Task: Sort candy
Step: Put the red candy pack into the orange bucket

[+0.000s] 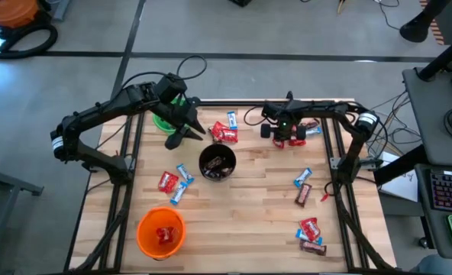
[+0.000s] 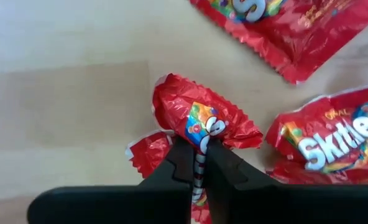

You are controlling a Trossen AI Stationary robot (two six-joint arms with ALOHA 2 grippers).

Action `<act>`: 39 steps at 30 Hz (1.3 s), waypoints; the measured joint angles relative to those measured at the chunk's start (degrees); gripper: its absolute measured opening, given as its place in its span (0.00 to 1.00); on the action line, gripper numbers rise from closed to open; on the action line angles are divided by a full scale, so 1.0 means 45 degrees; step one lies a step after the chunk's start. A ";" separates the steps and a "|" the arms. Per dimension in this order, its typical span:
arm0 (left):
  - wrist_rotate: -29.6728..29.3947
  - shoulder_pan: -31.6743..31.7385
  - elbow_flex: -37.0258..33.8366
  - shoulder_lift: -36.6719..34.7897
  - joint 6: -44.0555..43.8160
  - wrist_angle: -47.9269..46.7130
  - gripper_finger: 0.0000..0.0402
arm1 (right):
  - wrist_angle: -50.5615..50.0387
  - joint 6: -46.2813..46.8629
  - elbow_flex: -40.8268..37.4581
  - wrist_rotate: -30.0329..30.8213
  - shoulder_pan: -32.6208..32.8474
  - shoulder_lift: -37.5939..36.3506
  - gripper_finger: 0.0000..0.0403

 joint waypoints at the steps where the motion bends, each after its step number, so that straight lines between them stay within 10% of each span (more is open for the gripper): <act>1: -0.0192 0.0000 0.0001 0.0000 0.0063 -0.0030 0.24 | -0.0085 -0.0075 -0.0012 0.0014 0.0067 -0.0072 0.02; 39: -0.0817 0.0000 0.0005 -0.0010 -0.1520 0.1381 0.24 | 0.0664 -0.1498 0.0013 0.0922 0.2392 -0.5792 0.02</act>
